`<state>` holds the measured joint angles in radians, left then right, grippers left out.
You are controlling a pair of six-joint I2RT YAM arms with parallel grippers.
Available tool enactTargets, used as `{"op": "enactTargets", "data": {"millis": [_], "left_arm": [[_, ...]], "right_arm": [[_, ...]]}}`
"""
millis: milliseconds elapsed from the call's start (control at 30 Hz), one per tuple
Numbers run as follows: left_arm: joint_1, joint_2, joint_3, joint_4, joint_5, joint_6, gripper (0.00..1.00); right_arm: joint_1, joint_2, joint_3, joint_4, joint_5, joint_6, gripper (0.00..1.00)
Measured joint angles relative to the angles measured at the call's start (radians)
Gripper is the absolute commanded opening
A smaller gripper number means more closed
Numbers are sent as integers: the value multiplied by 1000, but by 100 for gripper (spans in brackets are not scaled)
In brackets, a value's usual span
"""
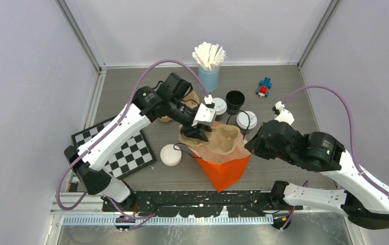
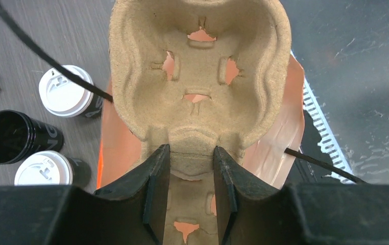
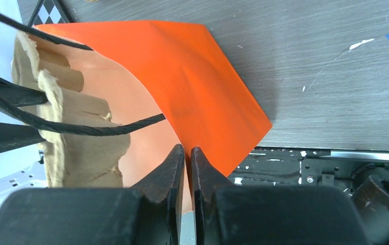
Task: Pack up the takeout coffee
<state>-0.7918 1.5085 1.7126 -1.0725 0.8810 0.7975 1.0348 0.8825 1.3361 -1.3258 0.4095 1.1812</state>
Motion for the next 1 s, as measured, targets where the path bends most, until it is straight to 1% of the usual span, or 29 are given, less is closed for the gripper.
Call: {"op": "enactTargets", "data": {"millis": [267, 567, 800, 1000], "left_arm": [[-68, 0, -11, -52, -60, 132, 30], [-118, 19, -21, -37, -78, 260, 33], [-158, 111, 15, -44, -78, 365, 35], [-165, 156, 84, -52, -81, 389, 34]], "right_arm": [[0, -8, 7, 1, 7, -106, 16], [0, -26, 6, 28, -24, -189, 17], [0, -63, -8, 33, -39, -211, 17], [0, -92, -24, 34, -37, -215, 19]]}}
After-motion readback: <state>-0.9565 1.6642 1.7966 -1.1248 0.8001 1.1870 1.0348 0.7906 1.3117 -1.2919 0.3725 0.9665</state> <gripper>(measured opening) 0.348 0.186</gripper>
